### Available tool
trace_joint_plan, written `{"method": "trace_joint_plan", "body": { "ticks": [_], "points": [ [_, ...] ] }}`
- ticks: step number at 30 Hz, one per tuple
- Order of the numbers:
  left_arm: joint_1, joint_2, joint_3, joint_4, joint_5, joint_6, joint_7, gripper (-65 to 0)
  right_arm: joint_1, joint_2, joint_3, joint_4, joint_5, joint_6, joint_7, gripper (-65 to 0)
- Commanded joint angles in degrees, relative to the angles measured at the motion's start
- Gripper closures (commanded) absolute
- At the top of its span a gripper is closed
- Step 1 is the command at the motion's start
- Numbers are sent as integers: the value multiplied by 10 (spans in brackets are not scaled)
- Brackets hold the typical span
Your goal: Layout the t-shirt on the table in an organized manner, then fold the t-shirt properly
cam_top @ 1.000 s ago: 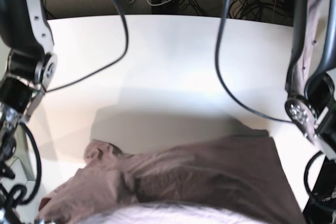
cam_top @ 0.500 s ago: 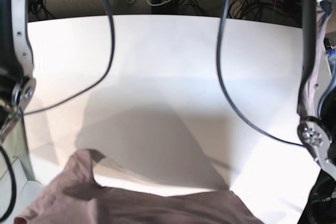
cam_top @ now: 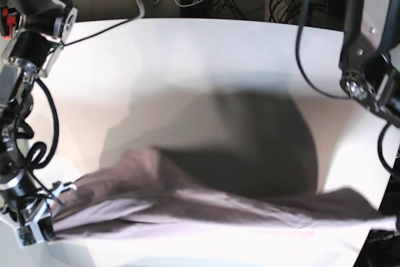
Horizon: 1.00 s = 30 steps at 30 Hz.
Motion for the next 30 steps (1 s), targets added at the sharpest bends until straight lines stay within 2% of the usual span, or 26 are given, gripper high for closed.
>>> {"method": "trace_joint_plan", "body": {
  "ticks": [1,3,8,19,27,30],
  "points": [
    [4,0,1,7,-18,0,-3,-1,11,0,-1,12,9,-6,22,0],
    [38,-1,-5,22,-40,0,11,-1,-10,-3,-1,12,9,-6,22,0],
    [133,-2,-68,54,-86,0,44,-1,-62,-4,-1,12,10,-6,24,0],
    [314,-3,-117,69,-180,0,45,-1,-157,-7,-3,11,10,-6,27,0],
    [410,-17,-127,69,-206,0,46,0,-164,-54,-2,2,10,-6,22,0],
    [445,-23,-127,69,-206,0,47,0,-175,-55,-1,25,10,-6,22,0]
  ]
}}
